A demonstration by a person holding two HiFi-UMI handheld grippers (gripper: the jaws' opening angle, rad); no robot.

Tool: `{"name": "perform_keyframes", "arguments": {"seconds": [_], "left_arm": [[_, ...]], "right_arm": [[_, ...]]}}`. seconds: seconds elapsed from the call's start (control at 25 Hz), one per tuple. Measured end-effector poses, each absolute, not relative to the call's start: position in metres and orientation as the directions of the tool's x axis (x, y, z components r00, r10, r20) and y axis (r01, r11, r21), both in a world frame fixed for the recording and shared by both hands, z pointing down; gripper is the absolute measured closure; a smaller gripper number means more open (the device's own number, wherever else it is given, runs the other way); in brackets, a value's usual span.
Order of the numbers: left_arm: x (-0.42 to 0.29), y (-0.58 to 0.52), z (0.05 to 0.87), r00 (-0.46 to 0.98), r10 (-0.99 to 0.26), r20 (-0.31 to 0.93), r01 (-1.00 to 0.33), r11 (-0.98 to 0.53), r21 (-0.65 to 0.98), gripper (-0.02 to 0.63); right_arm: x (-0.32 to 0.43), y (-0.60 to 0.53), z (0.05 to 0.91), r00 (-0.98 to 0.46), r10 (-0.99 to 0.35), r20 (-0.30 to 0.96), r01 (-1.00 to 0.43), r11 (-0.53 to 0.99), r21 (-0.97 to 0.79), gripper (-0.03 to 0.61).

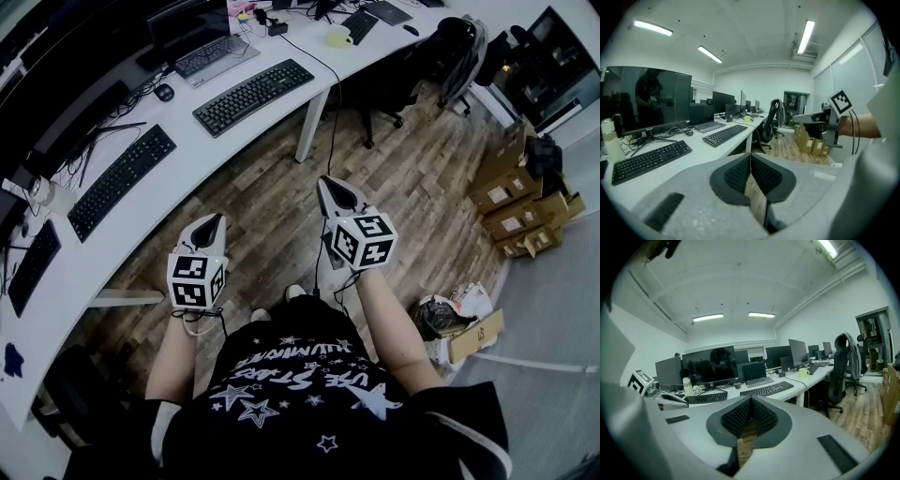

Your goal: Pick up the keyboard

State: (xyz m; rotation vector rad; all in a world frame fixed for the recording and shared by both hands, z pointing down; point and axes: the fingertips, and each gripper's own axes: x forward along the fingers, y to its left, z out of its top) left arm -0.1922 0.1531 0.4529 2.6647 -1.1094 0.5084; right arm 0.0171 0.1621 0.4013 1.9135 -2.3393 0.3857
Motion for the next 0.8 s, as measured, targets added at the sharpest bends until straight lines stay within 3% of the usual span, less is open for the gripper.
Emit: {"name": "perform_keyframes", "arguments": {"seconds": [0.8], "left_arm": [[-0.211,0.18,0.458,0.708,-0.609,0.356,-0.679,-0.726,0.109,0.592]], "right_arm": [[0.003,0.197,0.413,-0.169,-0.959,0.227,-0.978,0.135,-0.161,0.571]]}}
